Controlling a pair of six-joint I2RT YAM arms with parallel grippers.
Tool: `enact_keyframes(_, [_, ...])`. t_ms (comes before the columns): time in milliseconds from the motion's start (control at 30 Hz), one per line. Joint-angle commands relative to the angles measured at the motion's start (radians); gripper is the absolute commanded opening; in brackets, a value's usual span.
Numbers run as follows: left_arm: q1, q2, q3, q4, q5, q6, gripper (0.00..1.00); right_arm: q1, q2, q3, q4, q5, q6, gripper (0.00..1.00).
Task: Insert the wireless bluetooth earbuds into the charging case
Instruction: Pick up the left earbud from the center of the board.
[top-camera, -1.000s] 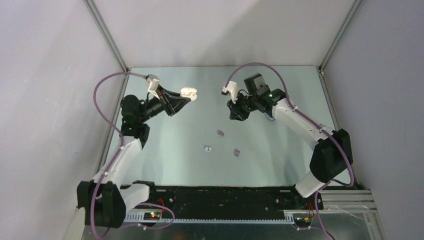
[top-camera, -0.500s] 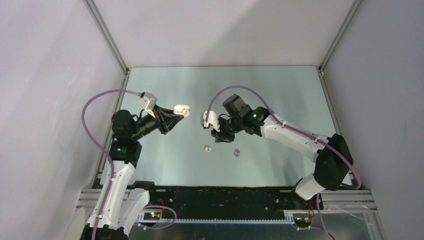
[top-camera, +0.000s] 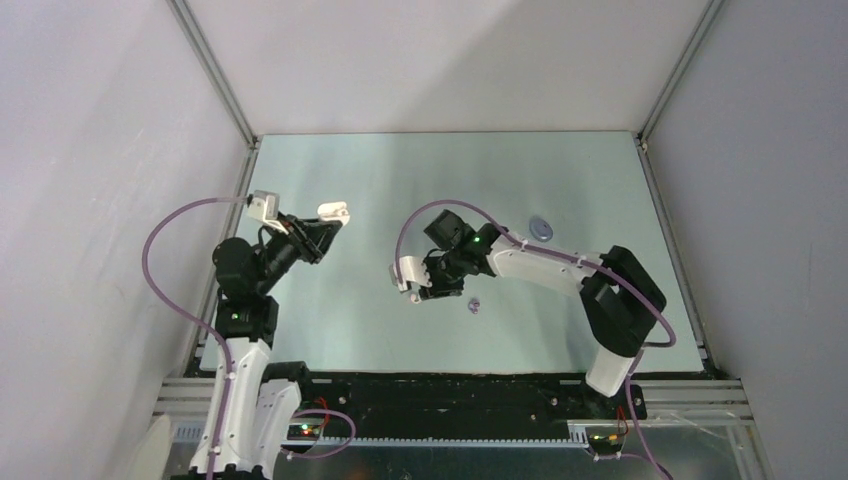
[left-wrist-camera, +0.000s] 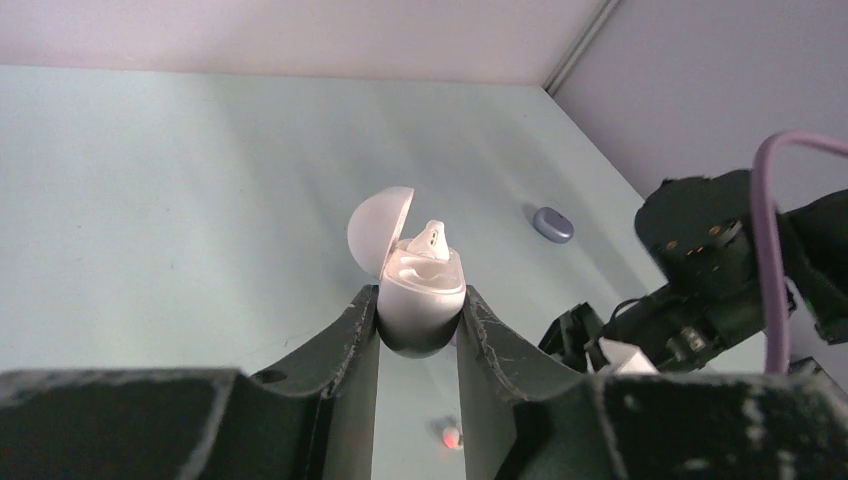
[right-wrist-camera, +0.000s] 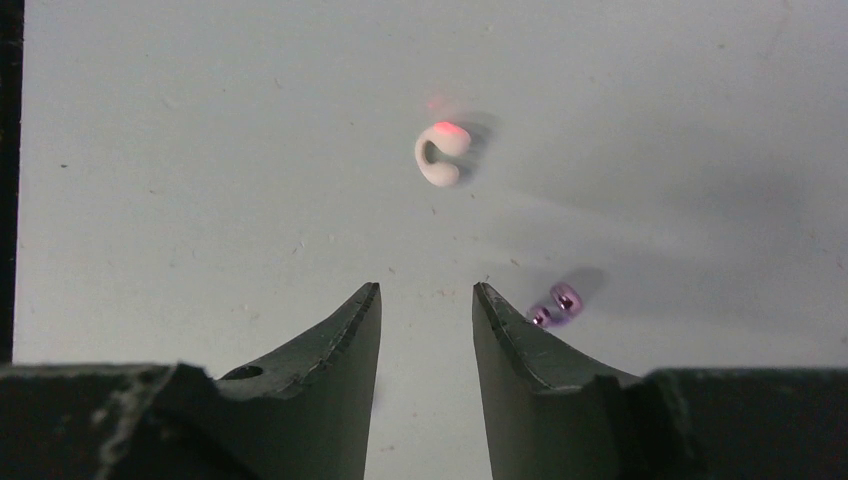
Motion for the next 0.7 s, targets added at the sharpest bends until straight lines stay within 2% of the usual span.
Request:
enact_keyframes(0, [0.026,-0.039,0.014,-0.010,-0.027,0.006,0.00,0.027,0.037,0.003,0.063,0.024,-0.046,0.45])
enact_keyframes(267, [0.055,-0.061,0.033,-0.064,-0.018,0.014,0.00,0.055,0.113,0.021,0.085,0.018,-0.062,0.45])
enact_keyframes(667, [0.063,-0.063,0.036,-0.041,-0.018,-0.017,0.00,0.062,0.237,0.096,0.071,0.046,-0.074,0.42])
